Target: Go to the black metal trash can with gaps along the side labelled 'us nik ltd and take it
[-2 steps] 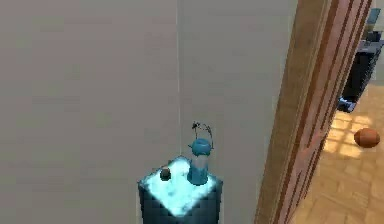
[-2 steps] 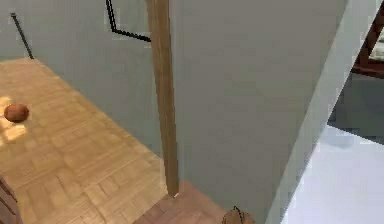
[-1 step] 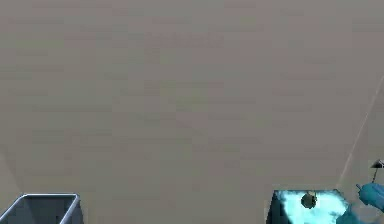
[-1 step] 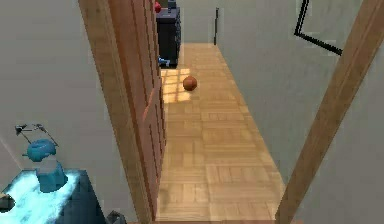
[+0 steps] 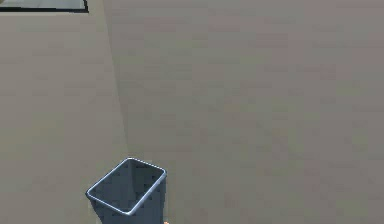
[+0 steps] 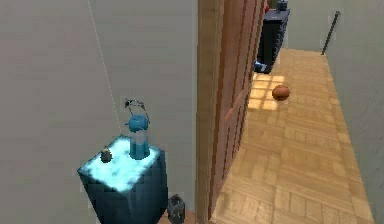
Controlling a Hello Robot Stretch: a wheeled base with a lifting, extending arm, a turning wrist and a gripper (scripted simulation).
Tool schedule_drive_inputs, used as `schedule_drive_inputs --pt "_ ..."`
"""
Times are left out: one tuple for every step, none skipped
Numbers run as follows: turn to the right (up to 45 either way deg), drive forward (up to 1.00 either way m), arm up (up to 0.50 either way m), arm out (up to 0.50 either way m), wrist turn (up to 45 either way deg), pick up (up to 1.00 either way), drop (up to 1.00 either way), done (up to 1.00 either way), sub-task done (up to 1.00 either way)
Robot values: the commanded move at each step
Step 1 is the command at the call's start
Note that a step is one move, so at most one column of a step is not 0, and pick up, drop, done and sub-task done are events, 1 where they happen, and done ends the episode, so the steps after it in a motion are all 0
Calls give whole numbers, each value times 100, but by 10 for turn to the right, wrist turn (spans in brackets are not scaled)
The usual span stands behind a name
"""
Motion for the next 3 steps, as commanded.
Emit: schedule_drive_inputs --pt "0 0 8 0 0 0 0 0 0" --pt "0 0 0 48 0 0 0 0 0" --pt "0 0 0 0 450 0 0 0 0"
